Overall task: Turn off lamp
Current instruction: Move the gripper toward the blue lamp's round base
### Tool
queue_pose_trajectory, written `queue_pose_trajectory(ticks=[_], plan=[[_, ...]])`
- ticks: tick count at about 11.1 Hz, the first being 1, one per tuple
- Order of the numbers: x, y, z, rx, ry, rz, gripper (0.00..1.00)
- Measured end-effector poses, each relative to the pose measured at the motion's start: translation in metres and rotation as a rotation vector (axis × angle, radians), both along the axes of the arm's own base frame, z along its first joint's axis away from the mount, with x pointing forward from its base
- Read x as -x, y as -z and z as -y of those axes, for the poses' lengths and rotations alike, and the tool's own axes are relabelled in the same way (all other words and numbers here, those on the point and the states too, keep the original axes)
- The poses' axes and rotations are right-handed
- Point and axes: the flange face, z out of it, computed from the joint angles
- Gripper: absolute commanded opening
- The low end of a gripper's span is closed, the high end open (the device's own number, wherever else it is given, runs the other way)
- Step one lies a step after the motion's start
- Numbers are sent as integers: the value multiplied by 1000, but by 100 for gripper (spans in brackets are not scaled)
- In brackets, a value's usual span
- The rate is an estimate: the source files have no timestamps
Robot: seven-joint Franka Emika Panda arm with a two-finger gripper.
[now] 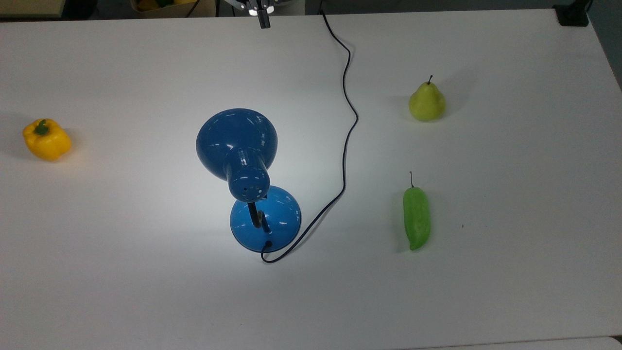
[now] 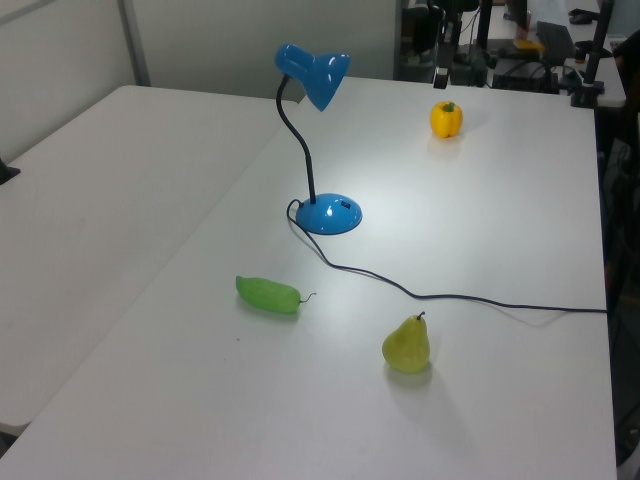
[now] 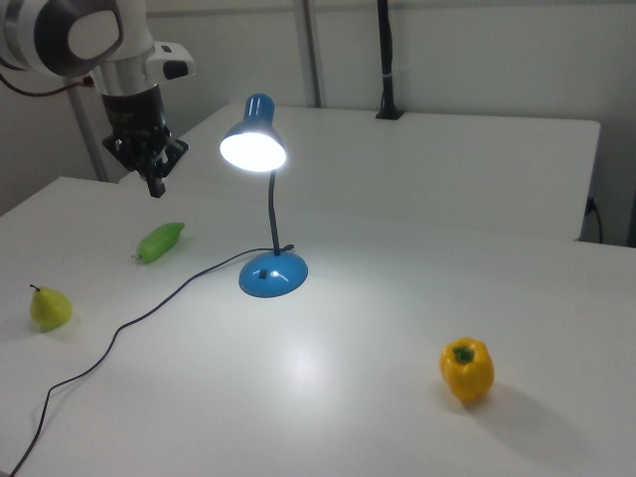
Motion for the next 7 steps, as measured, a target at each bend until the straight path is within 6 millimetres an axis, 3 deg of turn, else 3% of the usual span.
queue_pose_trajectory(ticks=[2, 7], plan=[[1, 6, -3, 0, -14, -12, 0], [6, 54, -36, 7, -75, -83, 0]])
